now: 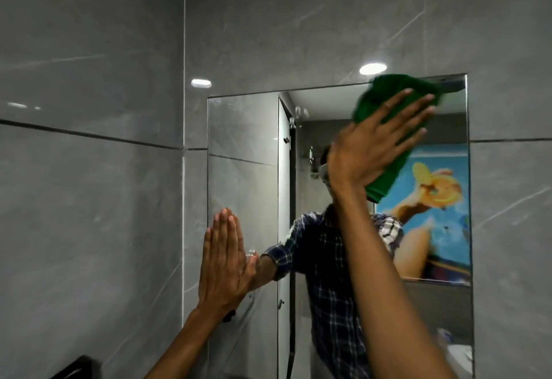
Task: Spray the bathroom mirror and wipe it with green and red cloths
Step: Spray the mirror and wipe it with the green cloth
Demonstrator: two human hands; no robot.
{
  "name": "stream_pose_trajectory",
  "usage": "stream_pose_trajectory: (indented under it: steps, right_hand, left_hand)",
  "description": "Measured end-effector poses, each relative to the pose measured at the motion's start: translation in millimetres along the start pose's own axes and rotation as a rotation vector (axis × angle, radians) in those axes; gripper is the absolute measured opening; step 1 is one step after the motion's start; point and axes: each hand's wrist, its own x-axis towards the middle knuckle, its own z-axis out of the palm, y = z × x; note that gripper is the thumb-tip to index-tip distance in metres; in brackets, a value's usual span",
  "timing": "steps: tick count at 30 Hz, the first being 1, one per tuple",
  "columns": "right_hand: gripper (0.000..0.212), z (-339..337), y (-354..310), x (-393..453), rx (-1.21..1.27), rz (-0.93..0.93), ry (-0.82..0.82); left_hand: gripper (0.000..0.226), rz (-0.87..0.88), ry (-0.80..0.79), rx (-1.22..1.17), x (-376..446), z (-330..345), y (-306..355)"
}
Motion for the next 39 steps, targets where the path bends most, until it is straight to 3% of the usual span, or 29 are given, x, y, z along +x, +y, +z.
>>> stream_pose_trajectory:
  steps: [7,13,16,22,24,27,30,33,36,39]
  right_hand:
    - [0.082,28.9,-113.3,-126.3,0.195,-0.612,-0.280]
    - [0.076,24.2,-43.3,-120.2,0.105,-1.317,-0.485]
    - [0.082,8.7,26.7,-63.4,0.059,-1.213,-0.406]
    - [0.096,-43.5,161.7,18.6,0.016,-0.451,-0.166]
    - [0.097,-47.3,172.7,2.7,0.038,-0.299,-0.126]
    - [0.095,-39.9,153.9,-27.0,0.011,-0.215,-0.091]
    - [0.094,-21.7,109.3,-67.0,0.032,-0.223,-0.058]
    - [0.089,-8.1,55.6,-119.8,0.087,-0.401,-0.115]
    - [0.079,-5.7,24.9,-162.5,0.189,-0.649,-0.298]
    - [0.069,-14.9,19.2,-190.7,0.376,-0.840,-0.494]
  left_hand:
    - [0.078,0.070,0.080,-0.090,0.9,-4.8,-2.7]
    - [0.080,0.029,0.031,-0.001,2.2,-2.2,-6.2]
    - [0.081,0.039,0.054,0.024,0.7,2.4,-7.9]
    - [0.081,0.055,0.076,0.009,-0.4,6.9,-7.4]
    - [0.080,0.063,0.092,0.024,-0.1,7.5,-6.6]
    - [0.082,0.058,0.105,0.004,0.4,7.1,-3.5]
    - [0.083,0.052,0.115,-0.012,-0.4,8.0,-4.7]
    - [0.077,0.066,0.144,-0.103,3.6,-0.7,-2.9]
    - [0.064,0.040,0.162,-0.455,1.8,-16.4,2.5]
    - [0.048,-0.239,0.141,-0.945,0.2,-45.0,12.4]
